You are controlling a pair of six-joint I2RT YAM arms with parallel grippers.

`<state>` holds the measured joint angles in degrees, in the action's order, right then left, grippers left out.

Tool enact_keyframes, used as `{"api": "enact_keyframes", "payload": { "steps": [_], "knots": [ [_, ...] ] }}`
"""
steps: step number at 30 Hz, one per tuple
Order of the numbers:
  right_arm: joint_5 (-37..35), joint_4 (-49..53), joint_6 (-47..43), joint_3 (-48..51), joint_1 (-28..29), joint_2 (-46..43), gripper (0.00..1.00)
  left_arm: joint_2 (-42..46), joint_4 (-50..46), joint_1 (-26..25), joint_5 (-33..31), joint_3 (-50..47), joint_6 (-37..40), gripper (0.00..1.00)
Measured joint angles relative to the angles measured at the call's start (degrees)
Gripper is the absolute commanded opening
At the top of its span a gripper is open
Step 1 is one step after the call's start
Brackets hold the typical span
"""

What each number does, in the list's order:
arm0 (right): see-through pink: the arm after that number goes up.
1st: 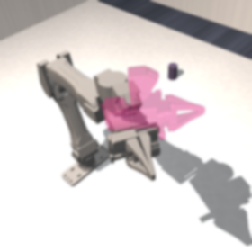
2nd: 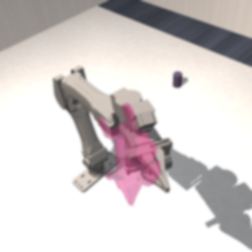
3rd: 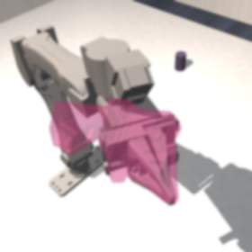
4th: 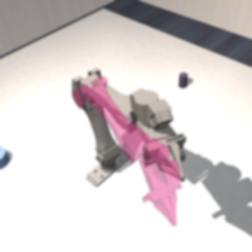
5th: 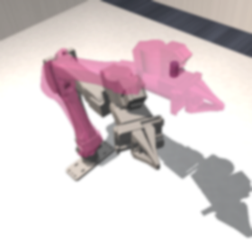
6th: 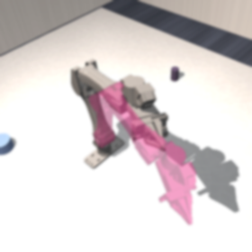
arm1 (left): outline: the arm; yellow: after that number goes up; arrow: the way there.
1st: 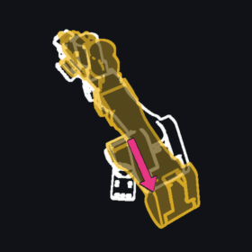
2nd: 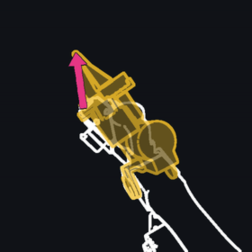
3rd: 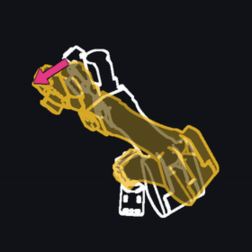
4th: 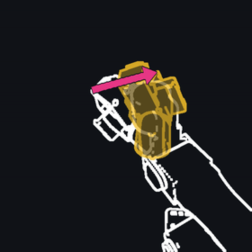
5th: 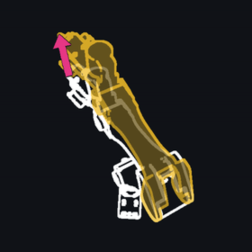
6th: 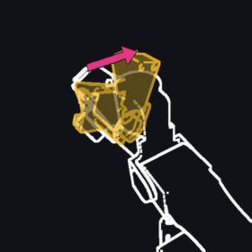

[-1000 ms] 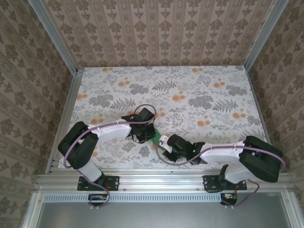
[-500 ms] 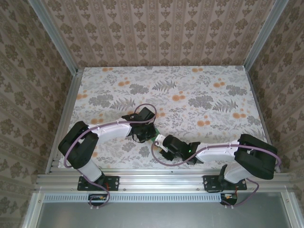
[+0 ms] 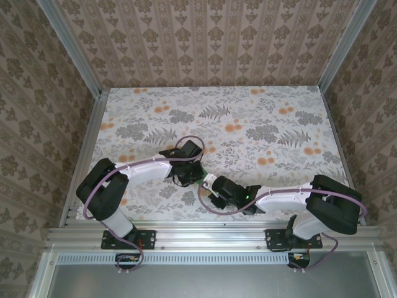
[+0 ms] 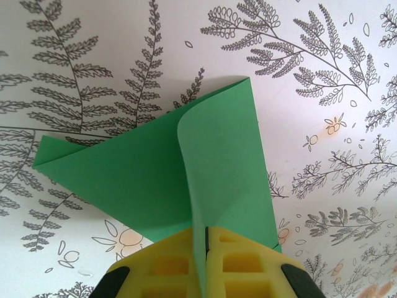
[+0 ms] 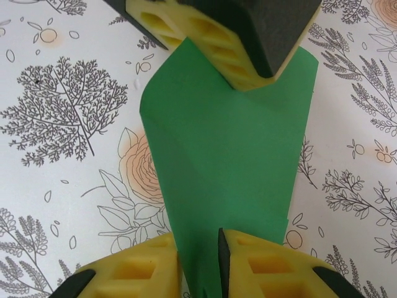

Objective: Fold a paper plane with a square sheet of paper (pick it up from the middle)

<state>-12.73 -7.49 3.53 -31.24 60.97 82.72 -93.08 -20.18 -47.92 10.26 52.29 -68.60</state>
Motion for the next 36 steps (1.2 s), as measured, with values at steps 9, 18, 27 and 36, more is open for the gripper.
{"api": "enact_keyframes", "payload": {
  "steps": [9,18,27,36],
  "knots": [
    [1.62,0.28,2.95,-0.98,0.0,0.02,0.04,-0.31,-0.48,0.0,0.0,0.66,0.0,0.02],
    [7.82,-1.22,8.5,-0.79,-2.56,0.96,0.0,-0.57,-1.11,-0.02,-0.48,0.68,0.26,0.32],
    [18.32,-9.27,18.03,2.64,-8.96,2.16,0.0,5.25,-2.89,0.83,-3.32,0.59,1.79,0.57],
    [25.33,-16.85,26.53,5.4,-14.1,2.03,0.0,14.62,-3.87,0.85,-7.04,-2.62,2.38,0.54]
  ]
}}
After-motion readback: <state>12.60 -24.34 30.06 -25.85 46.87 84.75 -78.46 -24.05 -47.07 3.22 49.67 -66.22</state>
